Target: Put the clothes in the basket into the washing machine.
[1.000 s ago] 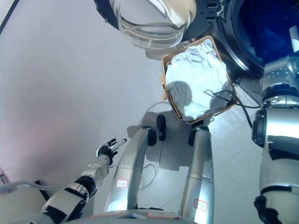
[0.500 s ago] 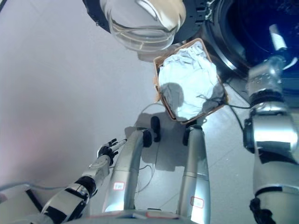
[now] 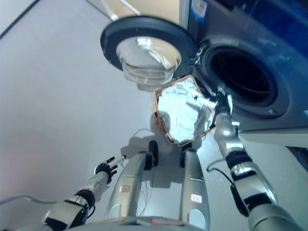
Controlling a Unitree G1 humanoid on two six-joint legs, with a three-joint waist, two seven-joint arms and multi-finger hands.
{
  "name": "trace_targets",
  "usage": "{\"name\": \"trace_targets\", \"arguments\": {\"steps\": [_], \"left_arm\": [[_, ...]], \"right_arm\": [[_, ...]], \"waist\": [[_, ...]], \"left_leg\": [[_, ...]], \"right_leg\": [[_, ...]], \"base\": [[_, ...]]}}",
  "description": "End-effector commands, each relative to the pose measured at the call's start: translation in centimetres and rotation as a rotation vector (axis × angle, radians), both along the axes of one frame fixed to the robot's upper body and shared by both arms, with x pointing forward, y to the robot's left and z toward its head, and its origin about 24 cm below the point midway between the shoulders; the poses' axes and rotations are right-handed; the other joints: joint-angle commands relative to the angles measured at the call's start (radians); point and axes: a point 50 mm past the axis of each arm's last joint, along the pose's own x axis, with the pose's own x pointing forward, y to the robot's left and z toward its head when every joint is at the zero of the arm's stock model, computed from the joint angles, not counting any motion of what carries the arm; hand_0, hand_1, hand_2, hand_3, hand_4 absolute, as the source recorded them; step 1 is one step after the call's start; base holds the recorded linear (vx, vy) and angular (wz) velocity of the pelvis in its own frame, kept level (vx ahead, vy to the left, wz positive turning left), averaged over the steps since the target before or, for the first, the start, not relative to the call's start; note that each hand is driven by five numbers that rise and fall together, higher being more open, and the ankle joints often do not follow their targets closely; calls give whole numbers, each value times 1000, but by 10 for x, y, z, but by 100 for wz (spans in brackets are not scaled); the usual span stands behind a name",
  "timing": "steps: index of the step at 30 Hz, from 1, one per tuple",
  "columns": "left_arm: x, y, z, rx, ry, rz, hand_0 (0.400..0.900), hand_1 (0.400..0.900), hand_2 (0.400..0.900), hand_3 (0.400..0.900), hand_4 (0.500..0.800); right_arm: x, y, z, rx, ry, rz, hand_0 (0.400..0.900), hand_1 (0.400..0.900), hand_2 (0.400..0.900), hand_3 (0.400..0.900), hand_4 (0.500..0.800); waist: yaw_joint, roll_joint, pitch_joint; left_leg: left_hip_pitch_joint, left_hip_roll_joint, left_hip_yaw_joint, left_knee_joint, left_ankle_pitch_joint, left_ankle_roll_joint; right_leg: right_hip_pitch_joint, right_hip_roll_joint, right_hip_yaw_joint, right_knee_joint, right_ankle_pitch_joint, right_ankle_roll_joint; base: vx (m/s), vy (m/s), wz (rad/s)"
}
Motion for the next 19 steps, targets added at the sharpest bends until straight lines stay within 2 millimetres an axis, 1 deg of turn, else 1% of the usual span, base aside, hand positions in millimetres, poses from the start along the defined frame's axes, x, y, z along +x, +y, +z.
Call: {"name": "trace_targets", "arguments": {"steps": [1, 3, 4, 5, 6, 8, 9, 13, 15, 17, 19], "left_arm": [[-32, 9, -13, 74, 94, -58, 900, 900, 900, 900, 800], [-38, 11, -15, 86, 114, -71, 900, 900, 900, 900, 800], [-41, 12, -16, 95, 127, -85, 900, 900, 900, 900, 800], [-45, 14, -17, 101, 132, -91, 900, 900, 900, 900, 800], [-51, 15, -19, 106, 152, -101, 900, 900, 900, 900, 800], [-63, 19, -23, 120, 201, -112, 900, 900, 900, 900, 800], [-71, 20, -26, 124, 227, -116, 900, 900, 900, 900, 800], [-97, 20, -33, 117, 317, -139, 900, 900, 900, 900, 800], [-108, 19, -36, 106, 354, -144, 900, 900, 900, 900, 800], [-115, 20, -38, 108, 380, -157, 900, 900, 900, 900, 800], [-121, 17, -39, 101, 401, -178, 900, 900, 900, 900, 800]], "right_arm": [[-29, -16, -30, -290, 125, 17, 900, 900, 900, 900, 800], [-60, -20, -69, -276, 302, -6, 900, 900, 900, 900, 800], [-80, -24, -88, -275, 398, -19, 900, 900, 900, 900, 800], [-96, -26, -103, -265, 477, -38, 900, 900, 900, 900, 800], [-118, -27, -119, -233, 572, -62, 900, 900, 900, 900, 800], [-152, -26, -141, -207, 713, -72, 900, 900, 900, 900, 800], [-165, -26, -148, -192, 765, -83, 900, 900, 900, 900, 800], [-213, -27, -167, -95, 925, -155, 900, 900, 900, 900, 800], [-229, -27, -172, -28, 964, -225, 900, 900, 900, 900, 800], [-239, -26, -174, -44, 1009, -201, 900, 900, 900, 900, 800], [-249, -27, -176, -17, 1041, -230, 900, 900, 900, 900, 800]], "waist": [[-16, 35, -37], [-18, 34, -60], [-19, 34, -73], [-19, 36, -85], [-20, 37, -104], [-23, 36, -144], [-25, 35, -160], [-29, 22, -220], [-30, 19, -245], [-28, 16, -258], [-29, 14, -271]], "left_leg": [[144, -36, -5, -287, 97, -40], [238, -40, -22, -360, 119, -42], [288, -39, -28, -405, 135, -47], [330, -38, -35, -447, 149, -52], [374, -34, -42, -496, 170, -57], [452, -27, -51, -591, 205, -70], [491, -24, -47, -625, 211, -74], [572, -23, -33, -633, 181, -72], [602, -22, -23, -633, 169, -70], [622, -19, -19, -633, 159, -69], [635, -19, -17, -633, 154, -67]], "right_leg": [[172, 48, -22, -204, 64, 27], [269, 55, -36, -277, 80, 34], [317, 58, -44, -319, 86, 36], [359, 60, -50, -358, 94, 39], [398, 65, -53, -395, 104, 40], [483, 72, -68, -477, 120, 44], [519, 73, -75, -510, 126, 45], [636, 70, -65, -628, 172, 56], [674, 72, -63, -658, 177, 58], [697, 72, -62, -667, 176, 56], [713, 73, -63, -672, 174, 56]], "base": [[50, 8, 8], [46, -13, 8], [32, -22, 7], [32, -31, 8], [11, -42, 11], [66, -46, 17], [91, -30, 13], [48, -22, -4], [41, -23, -9], [16, -26, -6], [0, 0, 0]]}}
